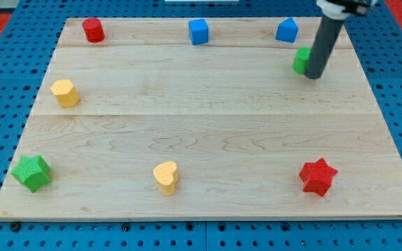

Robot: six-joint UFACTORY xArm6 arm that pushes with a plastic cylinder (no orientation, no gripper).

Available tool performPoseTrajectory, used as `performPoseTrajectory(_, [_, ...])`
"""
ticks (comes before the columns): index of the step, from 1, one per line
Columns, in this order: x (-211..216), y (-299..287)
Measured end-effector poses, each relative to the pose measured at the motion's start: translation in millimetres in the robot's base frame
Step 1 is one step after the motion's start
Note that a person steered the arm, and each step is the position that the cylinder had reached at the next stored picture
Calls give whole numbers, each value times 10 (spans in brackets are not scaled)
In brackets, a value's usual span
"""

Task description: Slide the blue cube towards the blue triangle

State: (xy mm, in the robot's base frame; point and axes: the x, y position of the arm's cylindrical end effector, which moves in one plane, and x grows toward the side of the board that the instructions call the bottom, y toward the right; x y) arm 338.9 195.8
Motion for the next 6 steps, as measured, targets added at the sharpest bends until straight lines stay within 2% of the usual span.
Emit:
performPoseTrajectory(2, [-427, -86])
performPoseTrajectory(3, [-430, 63])
performPoseTrajectory(4, [62, -389])
performPoseTrajectory(5, [-19, -1724])
performPoseTrajectory(6, [-454, -2354])
